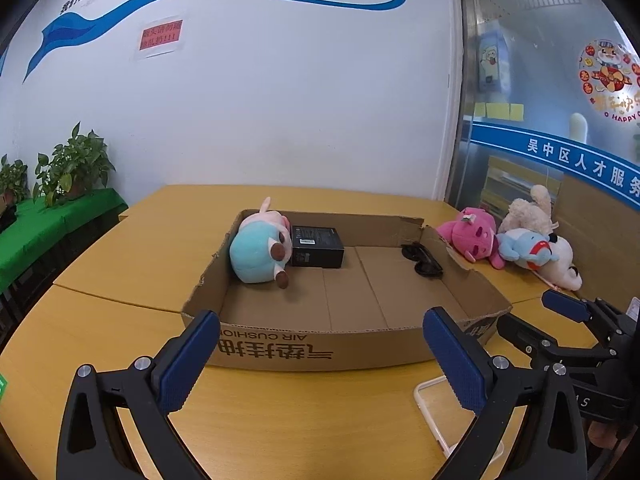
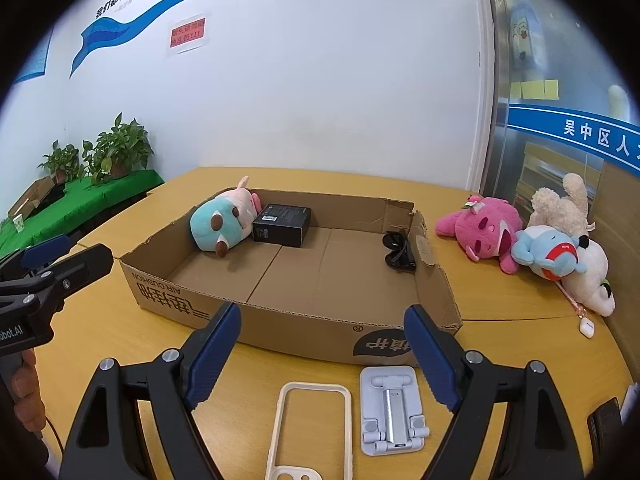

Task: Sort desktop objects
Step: 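Move both grippers back from the box toward the white phone case, then lower the right gripper onto the white phone case frame and grasp its rim, then lift the phone case with the right gripper and carry it over the box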

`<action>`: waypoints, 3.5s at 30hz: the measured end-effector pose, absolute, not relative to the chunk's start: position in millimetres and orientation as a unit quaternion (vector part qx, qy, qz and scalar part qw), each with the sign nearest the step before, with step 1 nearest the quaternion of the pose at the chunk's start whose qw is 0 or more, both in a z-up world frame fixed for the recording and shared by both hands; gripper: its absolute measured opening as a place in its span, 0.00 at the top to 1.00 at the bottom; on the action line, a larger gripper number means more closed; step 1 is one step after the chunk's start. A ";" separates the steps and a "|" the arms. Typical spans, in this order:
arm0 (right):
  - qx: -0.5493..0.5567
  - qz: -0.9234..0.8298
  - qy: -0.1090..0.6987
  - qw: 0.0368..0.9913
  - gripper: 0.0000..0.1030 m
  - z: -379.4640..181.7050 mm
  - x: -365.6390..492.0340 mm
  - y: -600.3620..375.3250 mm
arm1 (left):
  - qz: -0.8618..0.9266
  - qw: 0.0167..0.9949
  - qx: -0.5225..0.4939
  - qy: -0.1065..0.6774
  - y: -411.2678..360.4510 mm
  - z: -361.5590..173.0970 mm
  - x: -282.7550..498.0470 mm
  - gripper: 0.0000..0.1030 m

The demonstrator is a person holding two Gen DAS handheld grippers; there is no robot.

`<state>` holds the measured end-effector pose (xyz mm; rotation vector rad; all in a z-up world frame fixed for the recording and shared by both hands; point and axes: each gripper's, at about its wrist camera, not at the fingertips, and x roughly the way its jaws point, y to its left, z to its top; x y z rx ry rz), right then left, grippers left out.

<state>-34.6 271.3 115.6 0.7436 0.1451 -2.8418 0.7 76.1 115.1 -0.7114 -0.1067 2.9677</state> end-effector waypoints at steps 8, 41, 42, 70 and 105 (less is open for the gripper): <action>0.259 -0.959 0.052 0.097 0.19 110.0 -36.1 275.8 | 0.968 0.049 -0.243 -0.026 84.3 102.9 -3.6 0.00; 0.342 -0.907 0.019 0.247 0.19 53.4 -10.3 300.6 | 0.944 0.075 -0.311 -0.079 62.8 50.3 0.3 0.05; 0.358 -0.899 0.024 0.251 0.19 46.9 -7.5 304.4 | 0.942 0.080 -0.318 -0.077 64.2 45.2 0.5 0.05; 0.426 -0.881 0.045 0.201 0.20 -8.2 -13.3 257.2 | 0.897 0.146 -0.399 -0.121 68.8 -1.2 -18.8 0.24; 0.424 -0.851 0.074 0.302 0.85 -4.8 6.8 199.2 | 0.879 0.114 -0.449 -0.114 61.3 -36.0 -17.4 0.95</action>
